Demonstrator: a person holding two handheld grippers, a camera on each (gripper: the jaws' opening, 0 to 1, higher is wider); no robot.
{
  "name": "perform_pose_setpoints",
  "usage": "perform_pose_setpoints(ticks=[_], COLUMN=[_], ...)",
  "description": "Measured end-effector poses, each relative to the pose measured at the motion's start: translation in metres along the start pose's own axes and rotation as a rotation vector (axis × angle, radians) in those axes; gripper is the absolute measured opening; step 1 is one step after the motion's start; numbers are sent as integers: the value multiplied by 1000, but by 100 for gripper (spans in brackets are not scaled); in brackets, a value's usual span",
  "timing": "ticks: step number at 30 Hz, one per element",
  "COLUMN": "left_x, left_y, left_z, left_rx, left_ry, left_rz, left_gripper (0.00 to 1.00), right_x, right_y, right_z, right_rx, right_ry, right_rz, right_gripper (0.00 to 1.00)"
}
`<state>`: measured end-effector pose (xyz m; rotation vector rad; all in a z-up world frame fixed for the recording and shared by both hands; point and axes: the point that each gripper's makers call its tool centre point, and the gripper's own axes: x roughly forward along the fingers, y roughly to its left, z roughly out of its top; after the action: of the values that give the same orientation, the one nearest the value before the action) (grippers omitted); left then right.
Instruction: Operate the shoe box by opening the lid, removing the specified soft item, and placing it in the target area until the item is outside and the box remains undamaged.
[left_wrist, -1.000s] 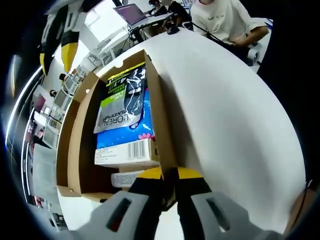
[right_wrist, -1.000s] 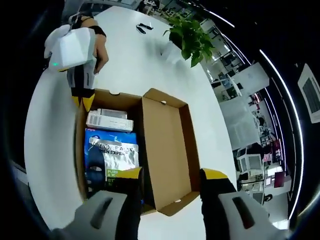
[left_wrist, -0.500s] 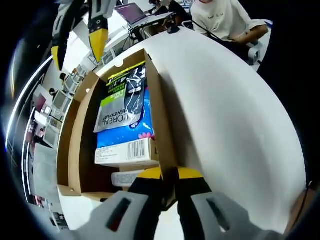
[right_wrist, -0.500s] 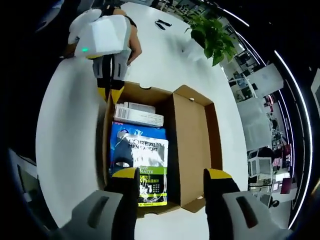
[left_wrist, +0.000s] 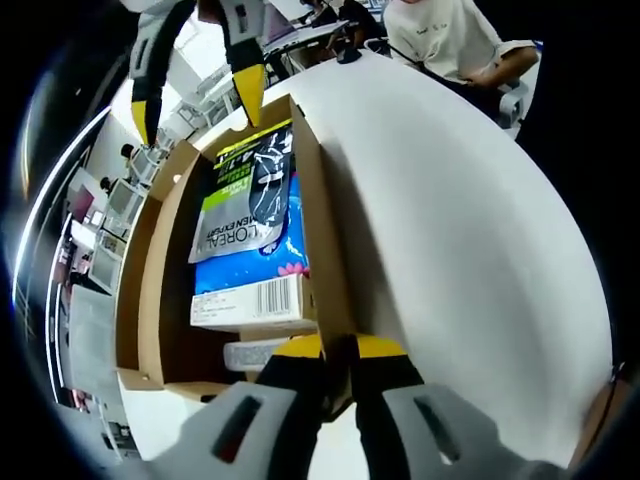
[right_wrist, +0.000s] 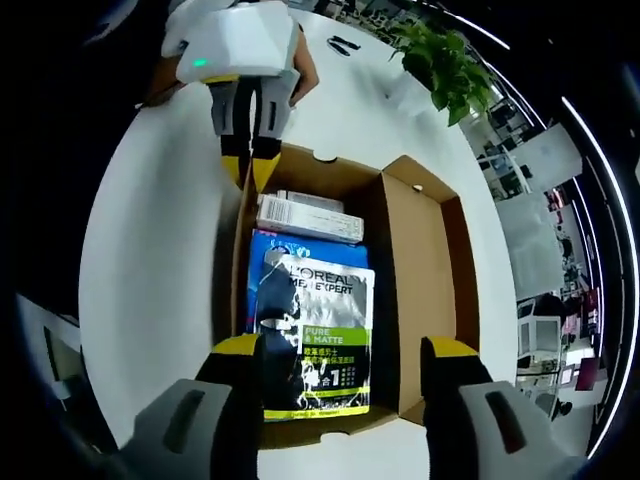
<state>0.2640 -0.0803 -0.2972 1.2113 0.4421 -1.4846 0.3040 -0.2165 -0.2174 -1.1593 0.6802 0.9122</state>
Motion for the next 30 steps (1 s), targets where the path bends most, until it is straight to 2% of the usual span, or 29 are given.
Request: perform_pose_setpoints(ticks=[4, 13, 18, 24, 30], left_x=[0, -1, -1, 0, -1], left_y=[0, -2, -1, -1, -2], left_z=[0, -1, -1, -1, -1], left_rx=[1, 11, 18, 14, 13], left_ry=[9, 18, 23, 16, 15], left_rz=[2, 1, -2, -2, -3], left_gripper=[9, 10, 9, 9, 9], right_x=[6, 16, 24, 37, 40], right_y=[12, 16, 20, 21, 23], right_z=[0, -5, -11, -9, -9], right_rx=[-21, -20, -8, -3, -11], right_ry=[3, 31, 51, 66, 80], right_rz=[45, 83, 96, 119, 145], right_gripper=[71, 74, 71, 71, 70])
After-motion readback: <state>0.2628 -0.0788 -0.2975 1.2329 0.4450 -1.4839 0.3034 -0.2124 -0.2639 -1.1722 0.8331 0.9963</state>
